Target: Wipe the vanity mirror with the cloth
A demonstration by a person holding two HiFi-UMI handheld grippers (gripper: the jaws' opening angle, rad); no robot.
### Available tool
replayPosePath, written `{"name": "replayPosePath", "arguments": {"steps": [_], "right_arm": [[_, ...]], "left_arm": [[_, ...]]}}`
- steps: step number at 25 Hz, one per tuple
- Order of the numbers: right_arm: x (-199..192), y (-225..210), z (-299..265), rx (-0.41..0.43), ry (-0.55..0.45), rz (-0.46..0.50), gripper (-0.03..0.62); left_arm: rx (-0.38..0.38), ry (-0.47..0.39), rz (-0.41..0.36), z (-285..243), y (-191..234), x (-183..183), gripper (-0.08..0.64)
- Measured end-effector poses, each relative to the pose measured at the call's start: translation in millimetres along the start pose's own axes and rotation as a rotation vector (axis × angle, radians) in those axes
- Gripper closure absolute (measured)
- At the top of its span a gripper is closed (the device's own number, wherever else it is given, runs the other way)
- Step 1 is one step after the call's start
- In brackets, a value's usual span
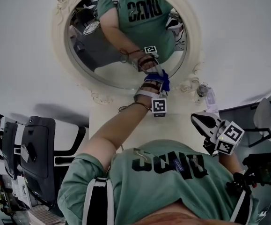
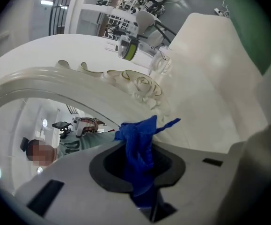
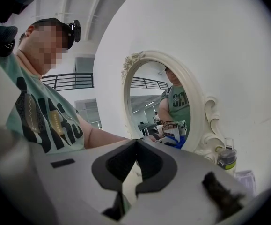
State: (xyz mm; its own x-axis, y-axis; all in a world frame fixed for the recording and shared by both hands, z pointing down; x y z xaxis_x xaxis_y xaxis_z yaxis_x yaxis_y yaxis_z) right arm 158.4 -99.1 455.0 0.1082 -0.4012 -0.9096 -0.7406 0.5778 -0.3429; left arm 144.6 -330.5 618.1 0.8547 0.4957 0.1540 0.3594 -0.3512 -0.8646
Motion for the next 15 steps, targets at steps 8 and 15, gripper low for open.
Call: {"name": "replayPosePath", "arguments": {"steps": [8,15], "right_arm": [[1.9,-1.6,-1.9,0.007,0.003,0.015,0.588],[12.3,7.7,-10.6,0.036,-0.006,0.039,0.588]], "left_arm": [[0.087,-0.072,0.27,54.6,94.9,-32.9,0.479],[0.442,-0.15,0.408,172.9,303.0,-71.8,0.479]]}}
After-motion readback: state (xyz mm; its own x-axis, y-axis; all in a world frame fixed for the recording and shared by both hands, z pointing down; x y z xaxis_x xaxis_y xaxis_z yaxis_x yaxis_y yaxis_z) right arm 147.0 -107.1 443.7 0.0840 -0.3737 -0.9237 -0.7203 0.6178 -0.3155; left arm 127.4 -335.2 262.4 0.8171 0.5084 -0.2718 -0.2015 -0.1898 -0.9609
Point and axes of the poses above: the fingertips, and each gripper's own axes: z backward along the fingers, y to its left, x out of its top, the point moved 1 cm from there along z, backward along the fingers, and after that the axes turned 10 degrees about y, right-handed, at the moved point
